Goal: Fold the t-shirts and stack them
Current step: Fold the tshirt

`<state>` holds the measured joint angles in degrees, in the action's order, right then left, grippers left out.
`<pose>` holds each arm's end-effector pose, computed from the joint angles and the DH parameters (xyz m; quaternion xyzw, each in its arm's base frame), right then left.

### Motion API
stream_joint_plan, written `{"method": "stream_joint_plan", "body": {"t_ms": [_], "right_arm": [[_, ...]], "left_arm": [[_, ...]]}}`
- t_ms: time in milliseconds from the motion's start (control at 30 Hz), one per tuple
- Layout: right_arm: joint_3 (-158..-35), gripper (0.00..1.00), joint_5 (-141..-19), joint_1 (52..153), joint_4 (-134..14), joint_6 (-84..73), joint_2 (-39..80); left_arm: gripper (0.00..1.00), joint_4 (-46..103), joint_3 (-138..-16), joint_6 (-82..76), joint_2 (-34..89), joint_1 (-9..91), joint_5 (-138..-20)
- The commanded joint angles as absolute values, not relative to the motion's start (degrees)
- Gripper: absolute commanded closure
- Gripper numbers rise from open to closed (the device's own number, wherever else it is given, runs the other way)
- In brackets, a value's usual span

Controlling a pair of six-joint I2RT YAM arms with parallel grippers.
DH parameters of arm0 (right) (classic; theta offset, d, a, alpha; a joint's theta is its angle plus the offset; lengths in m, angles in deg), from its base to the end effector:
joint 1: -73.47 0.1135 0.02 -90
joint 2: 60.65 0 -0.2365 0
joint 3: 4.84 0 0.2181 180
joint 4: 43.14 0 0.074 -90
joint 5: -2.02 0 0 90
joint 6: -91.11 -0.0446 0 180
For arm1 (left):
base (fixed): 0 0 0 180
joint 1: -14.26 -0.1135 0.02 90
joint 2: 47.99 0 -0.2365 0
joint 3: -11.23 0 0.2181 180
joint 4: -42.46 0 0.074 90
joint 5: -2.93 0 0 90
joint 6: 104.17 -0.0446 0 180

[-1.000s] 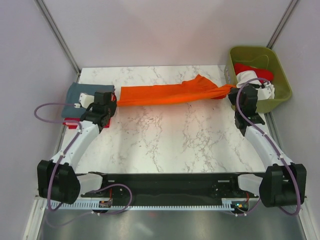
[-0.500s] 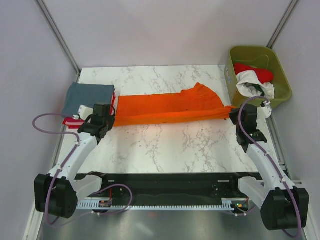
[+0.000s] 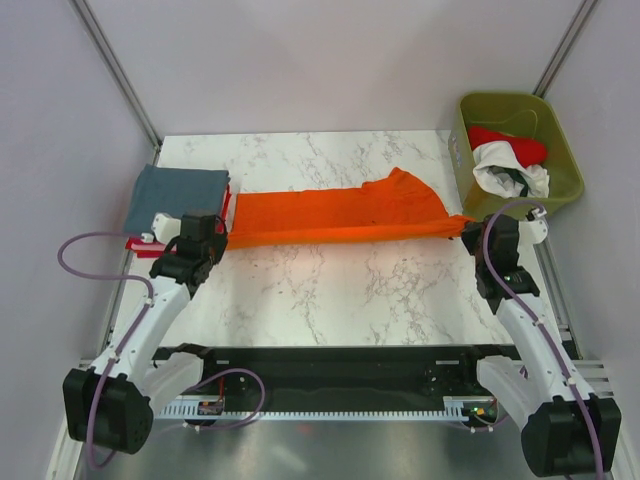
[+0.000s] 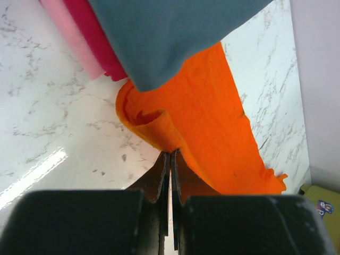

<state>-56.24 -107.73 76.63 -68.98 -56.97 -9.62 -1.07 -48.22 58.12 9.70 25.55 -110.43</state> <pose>0.1946 -0.0044 0.2489 0.4654 0.6970 0.1431 0.5265 0.1970 -0.0213 0.2435 -0.5249 0.7282 -0.1289 0.4215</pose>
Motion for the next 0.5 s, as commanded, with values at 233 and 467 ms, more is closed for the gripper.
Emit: {"method": "stream_joint_plan", "body": {"t_ms": [233,467], "right_arm": [[-50.5,1.00,-108.8,76.3,-71.1,-60.3,-18.3],[-46.9,1.00,-108.1,76.3,-74.3,-61.5,-20.7]], "left_arm": [[0.98,-1.9,-40.6,57.8,3.1,25.1,-111.9],[0.98,-2.0,-37.0,58.3,1.0,25.1,-109.4]]}}
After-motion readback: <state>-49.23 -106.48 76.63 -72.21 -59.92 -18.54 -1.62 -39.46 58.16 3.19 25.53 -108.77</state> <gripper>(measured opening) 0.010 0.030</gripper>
